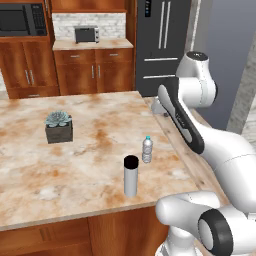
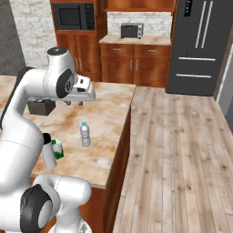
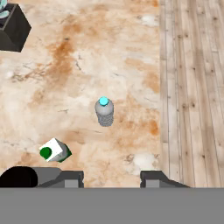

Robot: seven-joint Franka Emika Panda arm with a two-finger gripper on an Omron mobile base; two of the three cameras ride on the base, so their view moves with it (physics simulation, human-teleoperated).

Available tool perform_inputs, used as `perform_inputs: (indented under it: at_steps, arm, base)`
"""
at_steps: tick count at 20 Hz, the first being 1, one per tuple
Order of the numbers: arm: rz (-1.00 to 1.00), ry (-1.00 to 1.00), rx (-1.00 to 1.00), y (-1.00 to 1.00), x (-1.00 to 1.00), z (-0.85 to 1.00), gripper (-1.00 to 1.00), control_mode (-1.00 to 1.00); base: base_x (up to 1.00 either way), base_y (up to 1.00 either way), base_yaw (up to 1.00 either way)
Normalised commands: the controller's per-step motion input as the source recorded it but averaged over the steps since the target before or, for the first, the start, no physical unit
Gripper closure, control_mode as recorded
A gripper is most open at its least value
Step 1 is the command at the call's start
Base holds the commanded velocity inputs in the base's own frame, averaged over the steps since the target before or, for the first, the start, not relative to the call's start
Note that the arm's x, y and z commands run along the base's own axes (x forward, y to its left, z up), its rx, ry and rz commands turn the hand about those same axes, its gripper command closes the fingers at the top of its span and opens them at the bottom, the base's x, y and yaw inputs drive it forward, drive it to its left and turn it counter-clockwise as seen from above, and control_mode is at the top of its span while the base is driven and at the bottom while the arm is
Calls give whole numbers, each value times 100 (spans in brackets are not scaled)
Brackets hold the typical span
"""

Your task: Pick the milk, bottled water, water bottle from the counter and place them in the open cabinet.

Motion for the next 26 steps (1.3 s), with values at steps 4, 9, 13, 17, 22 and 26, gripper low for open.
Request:
perform_inputs:
  at_steps: [4, 9, 13, 17, 22, 26]
  arm:
    - [0, 0, 0, 0, 0, -20, -100, -100]
    - [1, 1, 0, 0, -16, -20, -100, -100]
    - [2, 0, 0, 2, -29, -21, -100, -100]
    - [1, 0, 0, 31, -6, -39, -100, -100]
    - [0, 0, 0, 36, 0, -39, -100, -100]
    - [0, 0, 0, 35, 0, -35, -100, -100]
  base:
    - [0, 0, 0]
    - [0, 0, 0]
    - [0, 0, 0]
    - [0, 0, 0]
    - [0, 0, 0]
    - [0, 0, 0]
